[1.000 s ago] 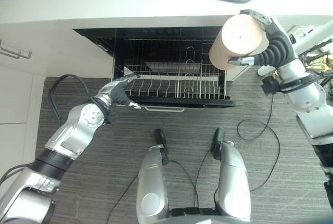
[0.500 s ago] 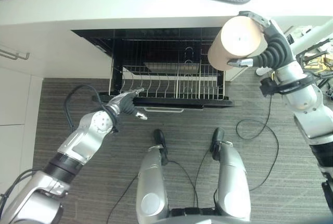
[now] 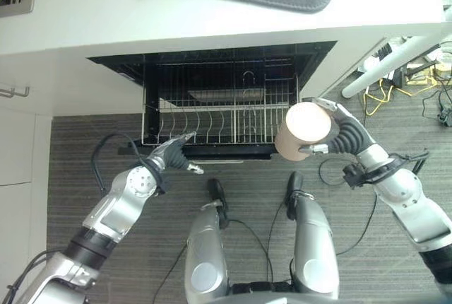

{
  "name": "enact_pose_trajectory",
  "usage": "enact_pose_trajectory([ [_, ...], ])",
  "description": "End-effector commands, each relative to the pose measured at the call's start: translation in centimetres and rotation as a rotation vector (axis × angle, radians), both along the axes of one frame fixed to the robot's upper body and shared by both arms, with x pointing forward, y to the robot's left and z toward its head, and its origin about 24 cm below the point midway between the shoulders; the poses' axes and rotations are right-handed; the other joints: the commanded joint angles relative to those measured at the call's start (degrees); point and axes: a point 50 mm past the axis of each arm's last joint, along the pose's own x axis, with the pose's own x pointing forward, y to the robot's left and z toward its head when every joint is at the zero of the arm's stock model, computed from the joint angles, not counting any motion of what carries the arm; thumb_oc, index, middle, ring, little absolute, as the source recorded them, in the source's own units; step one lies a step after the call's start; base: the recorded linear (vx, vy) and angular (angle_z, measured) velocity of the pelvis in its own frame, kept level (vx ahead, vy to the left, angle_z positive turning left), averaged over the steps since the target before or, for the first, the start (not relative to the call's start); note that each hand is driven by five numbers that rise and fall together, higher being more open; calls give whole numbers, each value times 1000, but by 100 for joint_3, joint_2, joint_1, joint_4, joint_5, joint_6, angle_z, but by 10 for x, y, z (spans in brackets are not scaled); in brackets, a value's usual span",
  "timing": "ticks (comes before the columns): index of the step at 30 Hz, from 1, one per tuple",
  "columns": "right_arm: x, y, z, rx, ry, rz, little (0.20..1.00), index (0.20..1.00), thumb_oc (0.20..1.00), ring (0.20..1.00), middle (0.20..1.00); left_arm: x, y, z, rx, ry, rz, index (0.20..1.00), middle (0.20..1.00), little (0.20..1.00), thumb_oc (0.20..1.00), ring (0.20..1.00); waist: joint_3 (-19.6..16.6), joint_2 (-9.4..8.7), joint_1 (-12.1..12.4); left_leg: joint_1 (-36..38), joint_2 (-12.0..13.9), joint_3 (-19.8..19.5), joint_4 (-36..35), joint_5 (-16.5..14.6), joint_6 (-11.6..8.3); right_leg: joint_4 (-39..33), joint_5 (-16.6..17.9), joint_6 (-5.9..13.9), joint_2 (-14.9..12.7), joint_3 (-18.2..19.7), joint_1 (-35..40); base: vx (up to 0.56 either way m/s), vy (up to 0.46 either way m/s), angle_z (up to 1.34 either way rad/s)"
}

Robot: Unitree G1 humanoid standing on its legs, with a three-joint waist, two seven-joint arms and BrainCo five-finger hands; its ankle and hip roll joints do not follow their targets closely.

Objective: Place the dishes in the dishwasher.

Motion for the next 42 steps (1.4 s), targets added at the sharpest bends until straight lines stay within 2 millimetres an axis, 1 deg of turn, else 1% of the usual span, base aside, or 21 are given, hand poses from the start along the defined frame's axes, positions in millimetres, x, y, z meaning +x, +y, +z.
enact_pose_trajectory([
  [1, -7, 9, 31, 68, -159, 83, 200, 200, 200, 200, 200, -25, 0, -29, -31, 144, -6, 1000, 1000, 1000, 1000, 1000, -101, -86, 48, 72, 161, -160, 94, -540, 76, 15, -635, 394, -201, 78, 303, -15, -3, -5],
  [6, -4, 6, 38, 89, -207, 57, 200, 200, 200, 200, 200, -25, -2, -30, -50, 167, -11, 1000, 1000, 1000, 1000, 1000, -102, -61, 109, 77, 143, -167, 48, -495, 81, -40, -618, 365, -202, 4, 360, 0, 0, 0],
  [9, -5, 3, 51, 120, -267, 41, 200, 200, 200, 200, 200, -26, -5, -34, -86, 217, -9, 1000, 1000, 1000, 1000, 1000, -101, -52, 161, 47, 141, -204, 78, -491, 79, -26, -620, 345, -222, -44, 379, 1, -12, 1],
  [12, -6, 0, 61, 147, -310, 24, 200, 200, 200, 200, 200, -30, -3, -42, -93, 277, 3, 1000, 1000, 1000, 1000, 1000, -102, -37, 213, 27, 139, -239, 130, -506, 75, 4, -627, 326, -243, -74, 393, 10, -25, 5],
  [14, -6, -3, 76, 161, -360, 6, 200, 200, 200, 200, 200, -35, 1, -50, -69, 337, 22, 1000, 1000, 1000, 1000, 1000, -111, -16, 259, 9, 148, -277, 170, -519, 62, 33, -631, 317, -276, -93, 393, 14, -23, 11],
  [16, -5, -6, 85, 165, -389, -9, 200, 200, 200, 200, 200, -39, 8, -58, -24, 399, 51, 1000, 1000, 1000, 1000, 1000, -128, 13, 290, -2, 147, -305, 189, -523, 53, 42, -638, 308, -297, -120, 402, 10, -1, 5],
  [18, -3, -10, 96, 162, -407, -15, 200, 200, 200, 200, 200, -47, 20, -69, 93, 484, 79, 1000, 1000, 1000, 1000, 1000, -152, 54, 327, -29, 135, -348, 209, -519, 30, 66, -650, 297, -319, -139, 394, 5, 23, 3],
  [20, 1, -11, 102, 154, -400, -17, 200, 200, 200, 200, 200, -51, 29, -75, 176, 538, 96, 1000, 1000, 1000, 1000, 1000, -163, 82, 361, -46, 132, -372, 232, -520, 21, 99, -664, 285, -345, -153, 379, -5, 45, 3],
  [21, 6, -13, 107, 141, -383, -20, 200, 200, 200, 200, 200, -56, 37, -80, 230, 591, 109, 1000, 1000, 1000, 1000, 1000, -174, 107, 394, -52, 132, -392, 242, -514, 10, 126, -675, 277, -369, -163, 364, -9, 56, 1],
  [24, 17, -14, 111, 101, -353, -38, 200, 200, 200, 200, 200, -65, 49, -91, 328, 698, 147, 1000, 1000, 1000, 1000, 1000, -190, 151, 439, -28, 111, -401, 202, -495, 3, 100, -658, 261, -414, -224, 365, -12, 73, 3],
  [26, 30, -18, 113, 76, -314, -69, 200, 200, 200, 200, 200, -75, 57, -102, 394, 792, 158, 1000, 1000, 1000, 1000, 1000, -185, 188, 486, -45, 85, -406, 175, -472, 11, 127, -671, 243, -441, -259, 331, -31, 57, 2],
  [30, 46, -23, 112, 64, -261, -106, 200, 200, 200, 200, 200, -82, 64, -109, 423, 856, 172, 1000, 1000, 1000, 1000, 1000, -174, 221, 536, -55, 64, -418, 162, -463, 18, 164, -704, 223, -447, -286, 306, 0, 0, 0],
  [32, 53, -25, 107, 52, -233, -128, 200, 200, 200, 200, 200, -84, 65, -113, 417, 869, 169, 1000, 1000, 1000, 1000, 1000, -157, 244, 565, -83, 42, -440, 158, -452, 29, 200, -719, 212, -455, -289, 273, 0, 0, 0],
  [34, 60, -28, 100, 36, -195, -154, 200, 200, 200, 200, 200, -86, 63, -116, 398, 864, 160, 1000, 1000, 1000, 1000, 1000, -142, 279, 595, -94, 17, -460, 149, -451, 37, 239, -744, 197, -471, -297, 251, -5, 19, 1],
  [37, 71, -35, 82, -3, -116, -210, 200, 200, 200, 200, 200, -86, 59, -119, 375, 836, 141, 1000, 1000, 1000, 1000, 1000, -113, 343, 645, -123, -33, -497, 167, -445, 63, 293, -761, 165, -513, -321, 219, 4, 38, 1],
  [41, 80, -40, 68, -18, -50, -252, 200, 200, 200, 200, 200, -82, 55, -117, 349, 789, 127, 1000, 1000, 1000, 1000, 1000, -102, 395, 708, -160, -70, -526, 164, -427, 85, 338, -766, 146, -551, -341, 166, -1, 15, 4],
  [42, 84, -43, 62, -20, -19, -272, 200, 200, 200, 200, 200, -80, 54, -114, 343, 768, 121, 1000, 1000, 1000, 1000, 1000, -101, 420, 732, -175, -88, -540, 173, -427, 87, 351, -771, 136, -571, -354, 152, 78, 13, 9],
])
